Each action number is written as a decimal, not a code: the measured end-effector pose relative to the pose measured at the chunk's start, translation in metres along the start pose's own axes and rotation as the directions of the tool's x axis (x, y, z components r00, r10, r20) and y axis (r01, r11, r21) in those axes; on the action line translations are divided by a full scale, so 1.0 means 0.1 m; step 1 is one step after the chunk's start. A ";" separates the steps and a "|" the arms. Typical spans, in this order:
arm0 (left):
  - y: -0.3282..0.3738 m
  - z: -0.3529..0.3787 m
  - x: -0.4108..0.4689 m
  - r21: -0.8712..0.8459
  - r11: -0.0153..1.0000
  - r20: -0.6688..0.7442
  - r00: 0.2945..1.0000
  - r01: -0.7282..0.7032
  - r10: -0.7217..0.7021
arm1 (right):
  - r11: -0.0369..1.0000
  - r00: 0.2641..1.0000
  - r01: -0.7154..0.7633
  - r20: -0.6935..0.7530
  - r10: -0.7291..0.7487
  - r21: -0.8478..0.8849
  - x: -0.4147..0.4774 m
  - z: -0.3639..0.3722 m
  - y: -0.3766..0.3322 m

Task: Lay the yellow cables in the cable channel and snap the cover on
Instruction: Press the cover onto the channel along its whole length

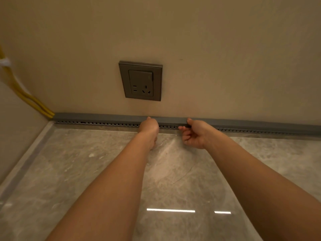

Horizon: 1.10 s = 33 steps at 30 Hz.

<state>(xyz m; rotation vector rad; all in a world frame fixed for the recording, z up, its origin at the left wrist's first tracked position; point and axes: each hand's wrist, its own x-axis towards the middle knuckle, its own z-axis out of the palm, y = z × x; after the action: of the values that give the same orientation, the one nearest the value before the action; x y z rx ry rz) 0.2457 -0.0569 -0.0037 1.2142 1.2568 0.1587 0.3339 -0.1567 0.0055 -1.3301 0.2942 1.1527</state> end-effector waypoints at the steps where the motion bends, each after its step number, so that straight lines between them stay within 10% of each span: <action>1: -0.02 0.00 0.00 0.013 1.000 0.005 1.000 -0.006 0.006 | 1.000 1.000 0.000 -0.004 0.000 0.003 -0.01 0.01 0.00; 33: 0.00 0.79 -0.23 -0.195 0.981 -0.103 0.995 -0.007 -0.014 | 0.998 0.995 -0.036 0.092 0.032 0.044 0.11 -0.02 -0.07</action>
<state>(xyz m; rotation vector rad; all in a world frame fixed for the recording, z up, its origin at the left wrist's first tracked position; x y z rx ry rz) 0.2981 -0.1199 -0.0024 1.0448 1.3016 0.3393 0.3454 -0.1518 0.0014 -1.2331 0.2758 1.2249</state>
